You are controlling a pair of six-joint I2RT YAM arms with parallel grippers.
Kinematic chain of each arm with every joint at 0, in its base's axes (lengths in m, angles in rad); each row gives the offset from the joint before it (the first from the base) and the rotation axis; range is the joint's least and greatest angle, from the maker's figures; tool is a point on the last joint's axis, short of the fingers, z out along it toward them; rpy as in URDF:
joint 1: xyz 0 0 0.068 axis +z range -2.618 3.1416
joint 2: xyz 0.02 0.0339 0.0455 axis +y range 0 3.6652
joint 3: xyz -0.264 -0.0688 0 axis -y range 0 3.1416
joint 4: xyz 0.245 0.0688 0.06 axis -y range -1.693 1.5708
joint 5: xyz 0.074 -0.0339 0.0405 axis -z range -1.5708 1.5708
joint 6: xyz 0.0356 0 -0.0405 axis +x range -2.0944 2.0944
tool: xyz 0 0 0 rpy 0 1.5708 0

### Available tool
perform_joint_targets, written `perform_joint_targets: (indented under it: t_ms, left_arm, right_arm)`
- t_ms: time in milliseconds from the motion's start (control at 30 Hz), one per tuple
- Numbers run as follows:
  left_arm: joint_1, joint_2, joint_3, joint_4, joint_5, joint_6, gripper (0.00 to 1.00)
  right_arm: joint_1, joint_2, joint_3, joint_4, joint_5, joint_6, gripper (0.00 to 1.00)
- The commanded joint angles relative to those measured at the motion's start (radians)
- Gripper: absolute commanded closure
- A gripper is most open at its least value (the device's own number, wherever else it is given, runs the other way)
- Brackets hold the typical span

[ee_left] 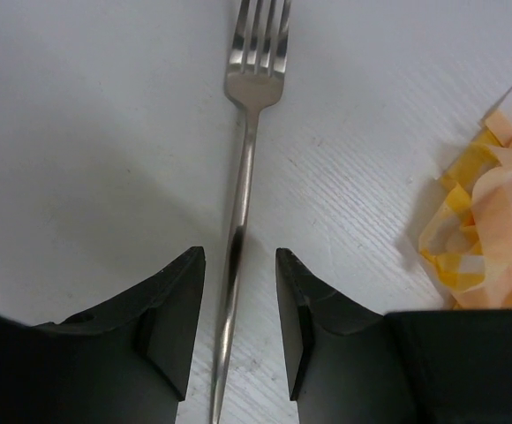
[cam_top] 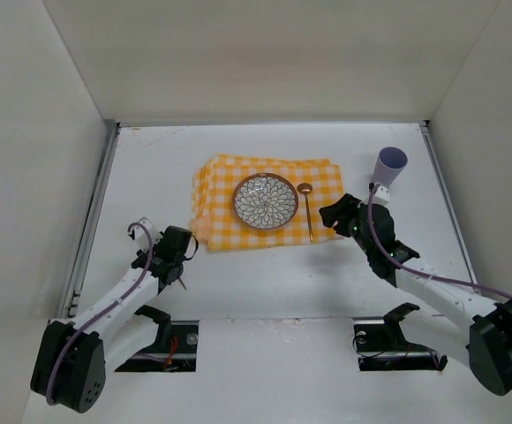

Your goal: Set the dinner table for one person

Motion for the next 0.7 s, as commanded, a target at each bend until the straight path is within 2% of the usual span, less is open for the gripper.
perform_joint_targets:
  t_ms: [0, 233, 400, 567, 667]
  left_arm:
    - [0.031, 0.004, -0.033, 0.048, 0.023, -0.008, 0.66]
    - [0.061, 0.047, -0.059, 0.126, 0.1, 0.012, 0.76]
    - [0.104, 0.067, -0.061, 0.141, 0.141, 0.032, 0.91]
    - [0.088, -0.061, -0.035, 0.083, 0.116, 0.075, 0.97]
    - [0.036, -0.135, 0.046, 0.026, 0.067, 0.106, 0.97]
  right_arm:
    - [0.009, -0.004, 0.035, 0.053, 0.002, -0.018, 0.35]
    - [0.005, -0.006, 0.032, 0.053, 0.002, -0.016, 0.36]
    - [-0.02, -0.055, 0.012, 0.053, 0.006, -0.013, 0.36]
    - [-0.037, -0.049, 0.009, 0.052, 0.002, -0.012, 0.35]
    - [-0.037, -0.034, 0.014, 0.053, 0.002, -0.01, 0.35]
